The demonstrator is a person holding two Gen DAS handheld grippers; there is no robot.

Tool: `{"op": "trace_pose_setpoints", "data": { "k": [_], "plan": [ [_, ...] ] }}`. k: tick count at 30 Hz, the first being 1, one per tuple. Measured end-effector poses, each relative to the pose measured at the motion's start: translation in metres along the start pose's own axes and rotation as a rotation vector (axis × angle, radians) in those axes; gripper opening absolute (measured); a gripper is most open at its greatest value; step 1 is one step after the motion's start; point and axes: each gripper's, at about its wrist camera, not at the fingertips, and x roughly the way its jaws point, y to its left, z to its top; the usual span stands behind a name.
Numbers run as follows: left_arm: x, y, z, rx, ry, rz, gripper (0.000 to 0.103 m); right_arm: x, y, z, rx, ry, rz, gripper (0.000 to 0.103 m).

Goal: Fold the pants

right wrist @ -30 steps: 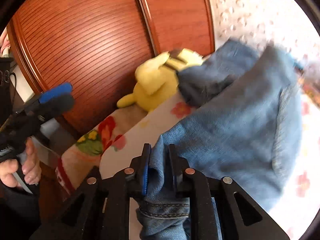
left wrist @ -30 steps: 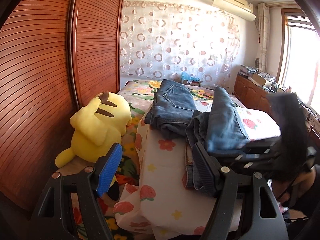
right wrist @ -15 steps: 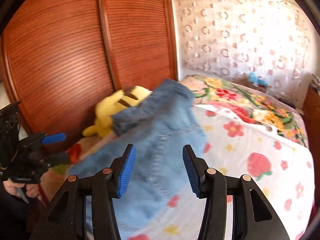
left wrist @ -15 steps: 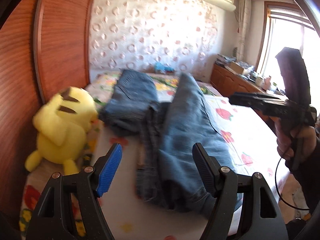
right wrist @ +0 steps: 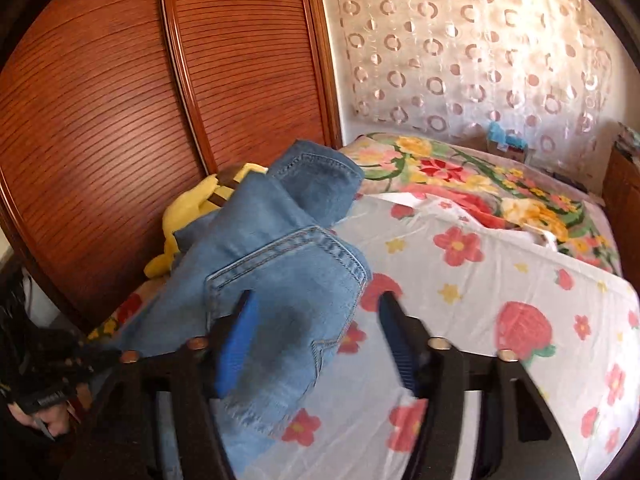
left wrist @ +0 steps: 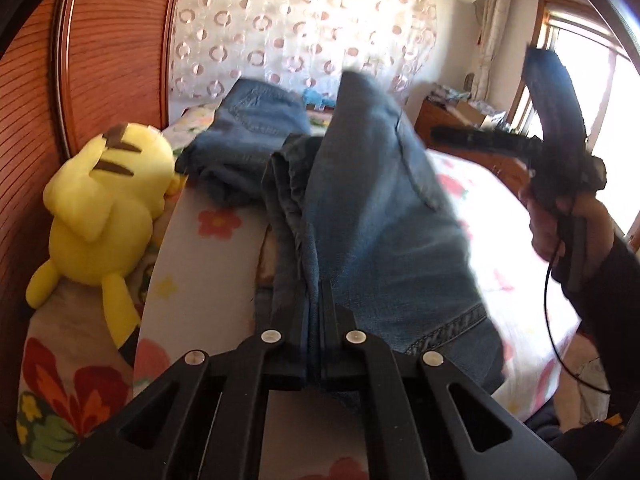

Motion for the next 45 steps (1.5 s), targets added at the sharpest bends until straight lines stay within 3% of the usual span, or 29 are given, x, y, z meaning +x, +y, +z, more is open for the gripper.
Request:
{"op": "trace_pose_setpoints", "data": {
  "k": [6, 9, 12, 16, 19, 21, 27, 32, 33, 35, 45],
  "plan": [
    [0.007, 0.002, -0.001, 0.007, 0.005, 0.020, 0.007, 0.057, -0.016, 0.001, 0.024, 0.081, -0.001, 0.072],
    [0.011, 0.007, -0.003, -0.012, 0.013, 0.045, 0.023, 0.069, -0.025, 0.001, 0.060, 0.112, 0.016, 0.082],
    [0.013, 0.013, -0.003, -0.001, 0.009, 0.074, 0.042, 0.085, -0.031, -0.003, 0.097, 0.161, 0.069, 0.082],
    [0.018, 0.029, -0.005, -0.076, 0.021, 0.000, 0.043, 0.097, -0.041, -0.006, 0.148, 0.169, 0.121, 0.082],
    [0.020, 0.032, -0.007, -0.101, 0.017, -0.028, 0.043, 0.102, -0.043, -0.007, 0.169, 0.169, 0.154, 0.082],
    [0.023, 0.037, -0.010, -0.143, 0.016, -0.060, 0.043, 0.107, -0.045, -0.009, 0.180, 0.173, 0.183, 0.072],
    [0.024, 0.043, -0.015, -0.234, 0.010, -0.124, 0.043, 0.119, -0.051, -0.016, 0.208, 0.167, 0.241, 0.055],
    [0.025, 0.044, -0.016, -0.276, 0.010, -0.171, 0.026, 0.115, -0.044, -0.017, 0.182, 0.127, 0.227, 0.030],
    [0.023, 0.044, -0.015, -0.274, 0.007, -0.164, 0.014, 0.111, -0.040, -0.017, 0.169, 0.110, 0.212, 0.028],
    [0.018, 0.041, -0.014, -0.263, 0.005, -0.160, 0.006, 0.098, -0.031, -0.017, 0.138, 0.070, 0.184, 0.026],
    [-0.009, 0.024, -0.011, -0.234, -0.054, -0.214, 0.005, 0.027, 0.004, -0.004, 0.026, -0.122, 0.140, 0.023]
  ]
}}
